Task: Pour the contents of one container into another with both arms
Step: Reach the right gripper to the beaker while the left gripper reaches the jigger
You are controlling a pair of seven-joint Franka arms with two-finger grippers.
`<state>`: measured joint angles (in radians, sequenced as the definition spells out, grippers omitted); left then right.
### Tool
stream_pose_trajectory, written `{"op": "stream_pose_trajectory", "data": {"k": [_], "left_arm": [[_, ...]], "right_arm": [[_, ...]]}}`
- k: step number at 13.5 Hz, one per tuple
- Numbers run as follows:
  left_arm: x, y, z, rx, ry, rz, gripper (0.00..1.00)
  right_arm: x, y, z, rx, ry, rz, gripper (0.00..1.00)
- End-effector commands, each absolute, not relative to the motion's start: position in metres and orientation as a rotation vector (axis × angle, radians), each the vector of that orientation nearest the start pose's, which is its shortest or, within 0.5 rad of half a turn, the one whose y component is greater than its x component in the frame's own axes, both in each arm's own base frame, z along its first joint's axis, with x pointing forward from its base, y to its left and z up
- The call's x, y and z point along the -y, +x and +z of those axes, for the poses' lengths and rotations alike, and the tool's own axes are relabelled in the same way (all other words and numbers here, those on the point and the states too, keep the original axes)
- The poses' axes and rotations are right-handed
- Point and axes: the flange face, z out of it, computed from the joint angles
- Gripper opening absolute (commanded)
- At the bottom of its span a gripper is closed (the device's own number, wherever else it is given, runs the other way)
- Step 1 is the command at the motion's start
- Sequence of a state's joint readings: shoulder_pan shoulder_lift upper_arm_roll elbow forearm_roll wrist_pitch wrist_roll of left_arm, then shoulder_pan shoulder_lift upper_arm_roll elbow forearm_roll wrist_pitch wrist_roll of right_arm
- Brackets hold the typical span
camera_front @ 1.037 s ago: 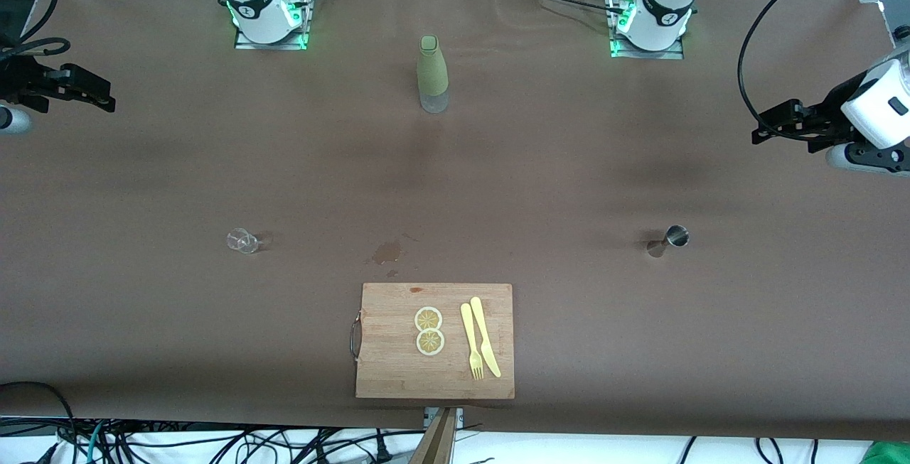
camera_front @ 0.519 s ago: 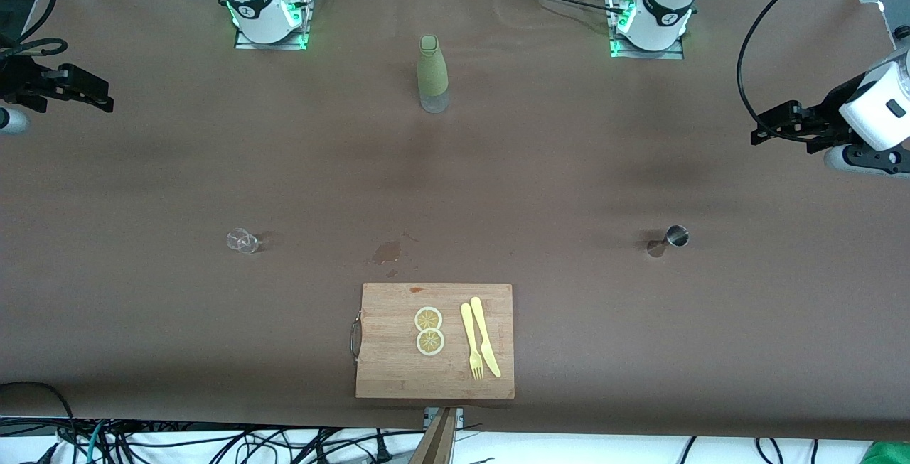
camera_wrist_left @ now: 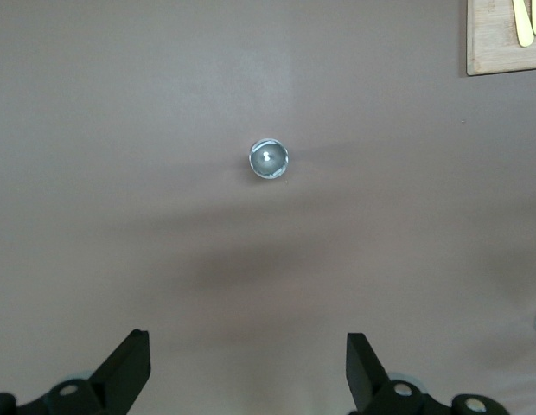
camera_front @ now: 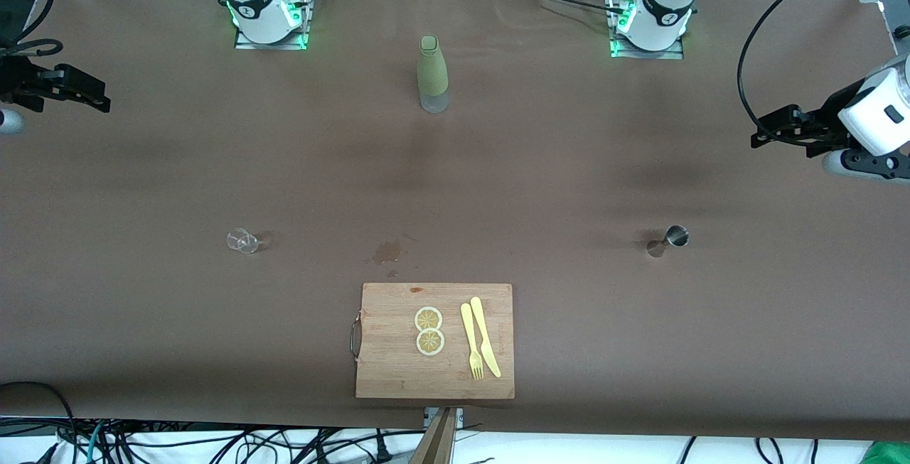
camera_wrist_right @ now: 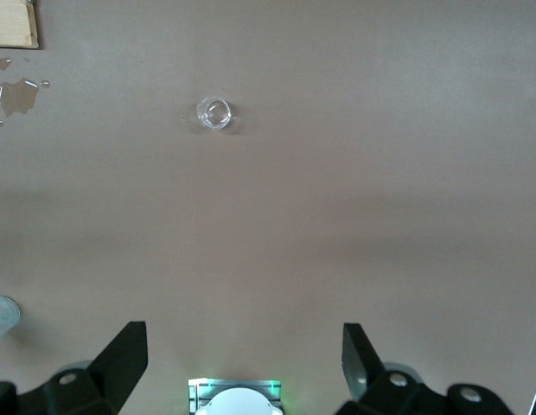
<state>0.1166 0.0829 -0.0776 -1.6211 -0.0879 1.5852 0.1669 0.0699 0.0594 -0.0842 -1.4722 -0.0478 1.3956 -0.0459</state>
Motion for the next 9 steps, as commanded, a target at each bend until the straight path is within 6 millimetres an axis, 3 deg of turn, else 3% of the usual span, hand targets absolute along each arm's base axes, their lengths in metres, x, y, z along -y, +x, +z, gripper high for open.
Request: {"op": "stream_pose_trajectory", "data": {"k": [1,6,8,9], "left_arm": [[-0.032,0.584,0.542,-0.316,-3.253,0.113,1.0],[-0.056,0.594,0.498,-0.46,-3.228,0.025,1.0],[-0.066,0.598,0.476,-0.525,-3.217,0.011,1.0],[-0.071,0.599,0.466,-0.566,-3.211,0.012,1.0]], "right_arm": [[0.026,0.55,0.627,0.025,-3.186,0.202,1.0],[0.032,0.551,0.622,-0.009,-3.187,0.214,1.0],[0.042,0.563,0.599,-0.043,-3.177,0.277,1.0],[0.043,0.563,0.598,-0.045,-3.175,0.28,1.0]]}}
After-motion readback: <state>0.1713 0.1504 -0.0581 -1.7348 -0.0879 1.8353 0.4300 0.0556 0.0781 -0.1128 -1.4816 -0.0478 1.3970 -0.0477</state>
